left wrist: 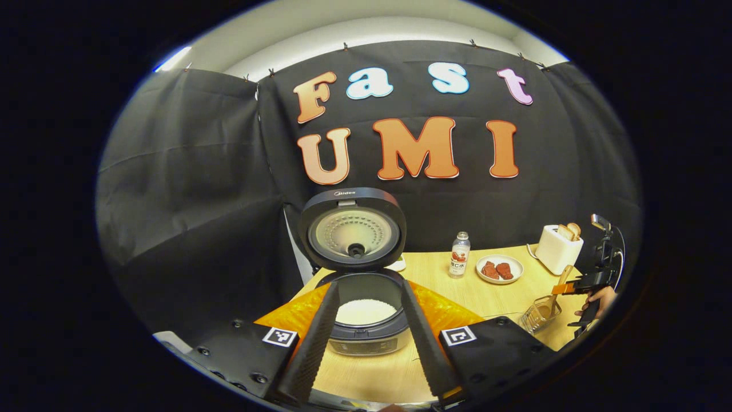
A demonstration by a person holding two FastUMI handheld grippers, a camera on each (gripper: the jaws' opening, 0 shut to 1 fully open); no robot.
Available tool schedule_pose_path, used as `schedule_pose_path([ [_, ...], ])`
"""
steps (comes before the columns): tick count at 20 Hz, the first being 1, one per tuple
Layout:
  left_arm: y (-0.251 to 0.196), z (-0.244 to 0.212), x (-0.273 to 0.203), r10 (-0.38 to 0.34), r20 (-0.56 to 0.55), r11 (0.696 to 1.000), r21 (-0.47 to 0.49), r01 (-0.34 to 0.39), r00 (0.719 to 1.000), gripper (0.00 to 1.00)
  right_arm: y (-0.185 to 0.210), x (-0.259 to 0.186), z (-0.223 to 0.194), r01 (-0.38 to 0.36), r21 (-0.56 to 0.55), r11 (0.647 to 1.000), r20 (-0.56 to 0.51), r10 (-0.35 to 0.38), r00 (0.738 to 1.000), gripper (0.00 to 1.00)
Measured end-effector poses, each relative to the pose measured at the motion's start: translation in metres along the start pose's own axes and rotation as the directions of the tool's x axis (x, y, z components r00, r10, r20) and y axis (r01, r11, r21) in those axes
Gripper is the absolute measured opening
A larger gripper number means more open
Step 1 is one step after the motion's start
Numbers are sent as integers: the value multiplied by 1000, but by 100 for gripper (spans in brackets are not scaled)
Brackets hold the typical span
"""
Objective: Close the left gripper, press the button to open the rice cooker; take a wooden spoon from the chopstick holder with the right hand, scoop a spoonful of rice and pour it into the rice cooker, then put the wooden spoon back into the chopstick holder.
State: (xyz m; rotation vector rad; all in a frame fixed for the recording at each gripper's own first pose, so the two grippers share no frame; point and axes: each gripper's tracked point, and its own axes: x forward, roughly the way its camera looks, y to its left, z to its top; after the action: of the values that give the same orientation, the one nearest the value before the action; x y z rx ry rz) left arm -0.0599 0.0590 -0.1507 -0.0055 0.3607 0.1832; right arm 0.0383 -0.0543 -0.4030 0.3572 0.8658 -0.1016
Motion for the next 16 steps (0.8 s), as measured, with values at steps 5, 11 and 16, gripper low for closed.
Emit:
schedule_pose_path([
  [5, 15, -5, 5, -20, -7, 1000, -6, 20, 1000, 73, 10, -18, 1, 29, 35, 999, 24, -30, 999, 12],
  [11, 26, -12, 15, -61, -12, 998, -6, 61, 998, 73, 22, -43, 6, 52, 11, 999, 87, -53, 995, 12],
  [16, 35, -15, 22, -90, -17, 995, -39, 89, 996, 77, 27, -63, 22, 91, 33, 995, 151, -95, 984, 8],
])
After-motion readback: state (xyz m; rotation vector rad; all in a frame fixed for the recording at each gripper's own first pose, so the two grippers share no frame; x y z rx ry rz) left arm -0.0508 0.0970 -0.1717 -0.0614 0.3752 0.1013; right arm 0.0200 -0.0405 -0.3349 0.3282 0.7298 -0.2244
